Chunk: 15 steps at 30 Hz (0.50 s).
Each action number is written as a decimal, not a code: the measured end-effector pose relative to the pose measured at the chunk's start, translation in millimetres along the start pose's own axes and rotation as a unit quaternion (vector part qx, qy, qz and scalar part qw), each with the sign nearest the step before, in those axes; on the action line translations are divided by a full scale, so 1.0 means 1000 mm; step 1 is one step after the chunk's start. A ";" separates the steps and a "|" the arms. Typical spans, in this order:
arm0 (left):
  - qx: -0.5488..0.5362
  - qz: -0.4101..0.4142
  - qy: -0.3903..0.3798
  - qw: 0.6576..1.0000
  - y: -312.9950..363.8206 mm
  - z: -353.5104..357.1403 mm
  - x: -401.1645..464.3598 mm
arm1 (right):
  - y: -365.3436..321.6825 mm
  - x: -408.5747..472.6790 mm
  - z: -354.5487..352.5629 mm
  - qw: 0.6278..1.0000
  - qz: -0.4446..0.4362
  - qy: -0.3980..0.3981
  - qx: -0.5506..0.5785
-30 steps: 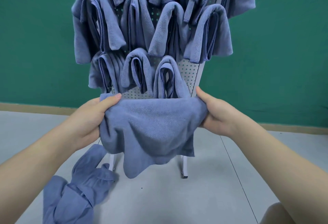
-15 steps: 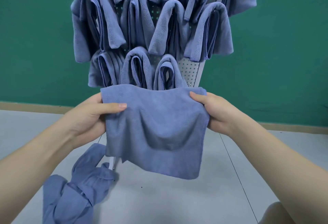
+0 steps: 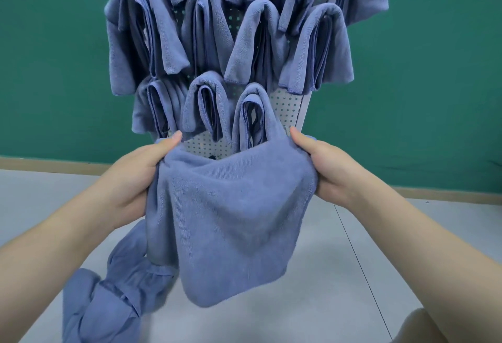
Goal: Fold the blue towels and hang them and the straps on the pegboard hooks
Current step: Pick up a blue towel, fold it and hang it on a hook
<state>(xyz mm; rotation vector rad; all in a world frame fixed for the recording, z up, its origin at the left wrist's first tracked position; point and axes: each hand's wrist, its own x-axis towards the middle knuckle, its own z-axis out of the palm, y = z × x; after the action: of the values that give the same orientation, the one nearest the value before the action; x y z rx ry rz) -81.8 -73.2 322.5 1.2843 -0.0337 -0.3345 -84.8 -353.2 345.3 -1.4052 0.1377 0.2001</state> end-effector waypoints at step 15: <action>0.003 0.054 0.002 0.999 0.001 -0.003 0.000 | 0.003 0.002 -0.003 0.999 -0.033 0.025 -0.002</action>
<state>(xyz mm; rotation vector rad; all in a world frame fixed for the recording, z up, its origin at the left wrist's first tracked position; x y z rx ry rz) -80.8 -69.8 322.1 1.2839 -0.1003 -0.2381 -83.5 -356.1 341.6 -1.4174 0.1322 0.1102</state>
